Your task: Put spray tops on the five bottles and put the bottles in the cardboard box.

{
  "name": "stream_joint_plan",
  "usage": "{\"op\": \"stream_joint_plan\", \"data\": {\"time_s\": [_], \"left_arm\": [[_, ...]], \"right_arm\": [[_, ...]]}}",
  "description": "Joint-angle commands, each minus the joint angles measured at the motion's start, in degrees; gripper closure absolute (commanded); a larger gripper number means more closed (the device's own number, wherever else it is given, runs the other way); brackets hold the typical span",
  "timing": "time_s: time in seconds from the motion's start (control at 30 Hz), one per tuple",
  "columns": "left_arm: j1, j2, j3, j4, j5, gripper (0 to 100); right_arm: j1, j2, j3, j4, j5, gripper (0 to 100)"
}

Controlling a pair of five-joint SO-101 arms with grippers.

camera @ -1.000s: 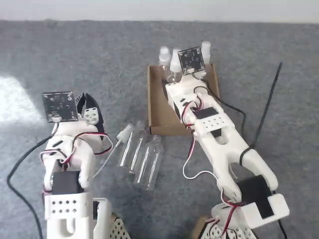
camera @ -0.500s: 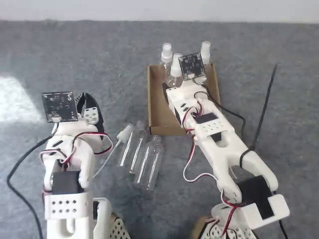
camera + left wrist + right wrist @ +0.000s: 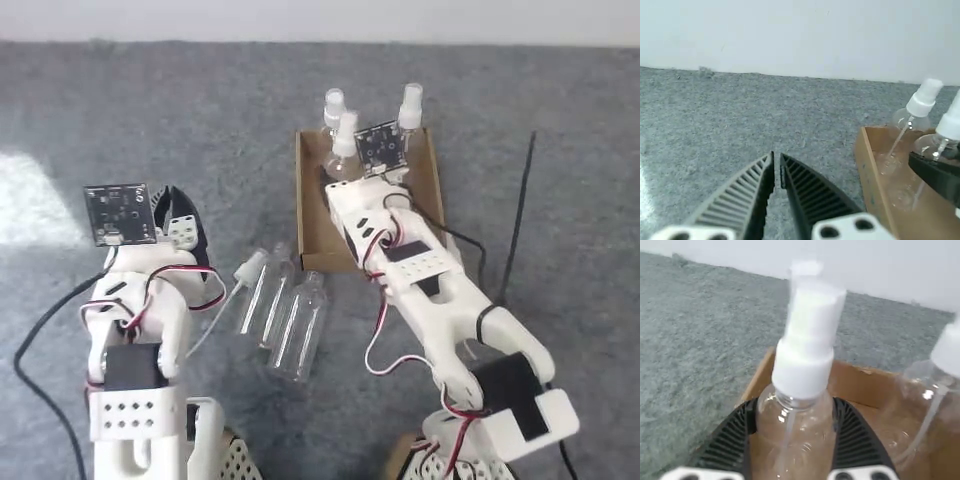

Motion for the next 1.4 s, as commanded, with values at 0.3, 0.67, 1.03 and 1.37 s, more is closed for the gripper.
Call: {"op": "stream_joint_plan", "data": {"time_s": [0.3,0.67,1.03,1.37], "left_arm": [[-0.18,0.53,-0.66,-1.67,0.62,99],[-0.18,0.44,-0.66,-1.67,0.7,99],[-0.18,0.44,-0.75,-1.67,0.7,99],[-0.18,0.44,-0.75,-1.76,0.7,99]], "right_arm": [[-1.01,-2.68,1.32,-1.54,0.44,99.2],[-1.01,-2.77,1.41,-1.54,0.53,99.1],[-1.01,-2.77,1.41,-1.54,0.62,99.1],[-1.01,-2.77,1.49,-1.45,0.7,99.1]]}}
